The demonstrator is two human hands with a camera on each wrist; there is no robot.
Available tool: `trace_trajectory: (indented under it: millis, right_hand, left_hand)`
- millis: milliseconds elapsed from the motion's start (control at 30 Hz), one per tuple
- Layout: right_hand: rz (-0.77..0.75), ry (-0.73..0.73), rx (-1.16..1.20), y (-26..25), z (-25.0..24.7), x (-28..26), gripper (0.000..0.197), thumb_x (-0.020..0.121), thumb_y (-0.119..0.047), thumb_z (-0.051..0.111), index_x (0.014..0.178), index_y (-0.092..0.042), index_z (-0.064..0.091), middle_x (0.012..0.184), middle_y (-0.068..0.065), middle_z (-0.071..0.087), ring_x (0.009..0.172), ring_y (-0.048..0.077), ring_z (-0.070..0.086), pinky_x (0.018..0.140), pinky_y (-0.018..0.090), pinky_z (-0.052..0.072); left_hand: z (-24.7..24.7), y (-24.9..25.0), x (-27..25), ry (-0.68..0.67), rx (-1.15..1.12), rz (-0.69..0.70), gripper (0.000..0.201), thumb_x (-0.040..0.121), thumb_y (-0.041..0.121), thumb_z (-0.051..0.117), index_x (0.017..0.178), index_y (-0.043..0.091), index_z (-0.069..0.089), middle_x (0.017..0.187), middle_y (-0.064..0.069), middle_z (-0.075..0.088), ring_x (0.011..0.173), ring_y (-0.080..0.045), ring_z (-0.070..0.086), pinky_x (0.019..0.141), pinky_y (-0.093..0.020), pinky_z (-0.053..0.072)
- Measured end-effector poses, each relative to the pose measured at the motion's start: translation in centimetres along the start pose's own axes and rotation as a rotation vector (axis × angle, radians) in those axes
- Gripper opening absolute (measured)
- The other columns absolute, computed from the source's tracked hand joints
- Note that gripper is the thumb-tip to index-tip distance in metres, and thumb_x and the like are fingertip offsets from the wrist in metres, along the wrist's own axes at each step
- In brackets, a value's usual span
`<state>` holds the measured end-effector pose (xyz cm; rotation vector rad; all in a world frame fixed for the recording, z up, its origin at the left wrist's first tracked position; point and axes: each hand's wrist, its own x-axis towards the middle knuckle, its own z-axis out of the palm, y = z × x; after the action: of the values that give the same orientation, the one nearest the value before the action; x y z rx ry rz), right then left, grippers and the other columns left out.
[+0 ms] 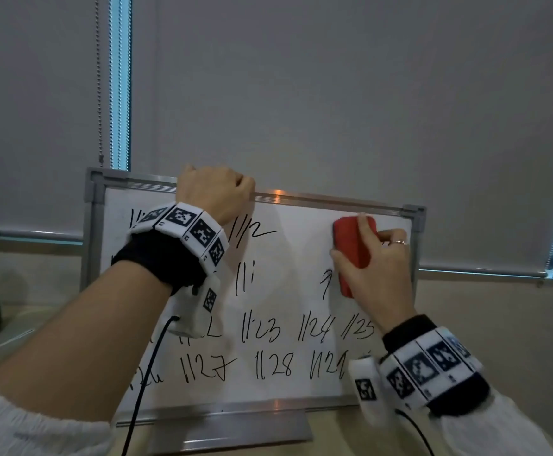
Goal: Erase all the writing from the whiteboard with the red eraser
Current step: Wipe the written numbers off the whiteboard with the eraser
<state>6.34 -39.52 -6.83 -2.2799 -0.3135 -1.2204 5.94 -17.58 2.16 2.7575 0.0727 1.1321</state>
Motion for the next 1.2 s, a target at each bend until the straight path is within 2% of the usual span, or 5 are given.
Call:
trace_trajectory:
  millis: [267,533,733,967,1200]
  right_hand:
    - [-0.346,-0.148,-0.178,-2.3,2.9,-6.3,0.073,0.07,-0.043,0.072,0.13,-0.013,0.042,0.095,0.018,0.056,0.077,0.029,0.055,0.054,0.042,0.053]
    - [0.179,0.081,-0.082,0.4,0.1,0.9,0.071,0.087,-0.044,0.053,0.146,-0.021,0.022,0.122,0.022,0.038,0.109,0.032,0.038,0.092,0.035,0.036]
    - [-0.243,-0.159,-0.17,-0.6,2.7,-5.8,0.071,0.074,-0.044,0.061,0.134,-0.014,0.037,0.1,0.02,0.054,0.083,0.032,0.055,0.058,0.043,0.053]
    - [0.169,0.029,-0.102,1.1,0.0,1.0,0.071,0.087,-0.046,0.051,0.146,-0.021,0.02,0.123,0.021,0.037,0.11,0.032,0.038,0.094,0.038,0.037]
    - [-0.216,-0.108,-0.161,-0.3,2.5,-5.1,0.077,0.073,-0.04,0.07,0.137,-0.015,0.035,0.103,0.02,0.051,0.086,0.032,0.054,0.063,0.046,0.054]
  left_hand:
    - [0.3,0.0,0.0,0.0,-0.002,-0.01,0.042,0.092,0.028,0.026,0.076,0.016,0.063,0.06,0.0,0.047,0.056,-0.018,0.041,0.094,-0.038,0.029]
    - [0.0,0.2,-0.3,-0.007,-0.013,-0.01,0.041,0.092,0.027,0.027,0.073,0.017,0.062,0.055,0.004,0.043,0.063,-0.021,0.045,0.096,-0.037,0.03]
    - [0.3,0.3,0.1,0.011,-0.022,-0.017,0.045,0.093,0.029,0.027,0.079,0.015,0.067,0.062,0.0,0.053,0.054,-0.015,0.041,0.096,-0.038,0.029]
    - [0.3,0.5,0.1,0.008,-0.005,-0.003,0.047,0.093,0.028,0.025,0.084,0.014,0.069,0.072,-0.003,0.058,0.065,-0.022,0.048,0.097,-0.038,0.028]
    - [0.3,0.5,0.1,0.008,0.004,-0.002,0.048,0.093,0.029,0.025,0.086,0.014,0.07,0.075,-0.004,0.057,0.071,-0.023,0.049,0.097,-0.038,0.028]
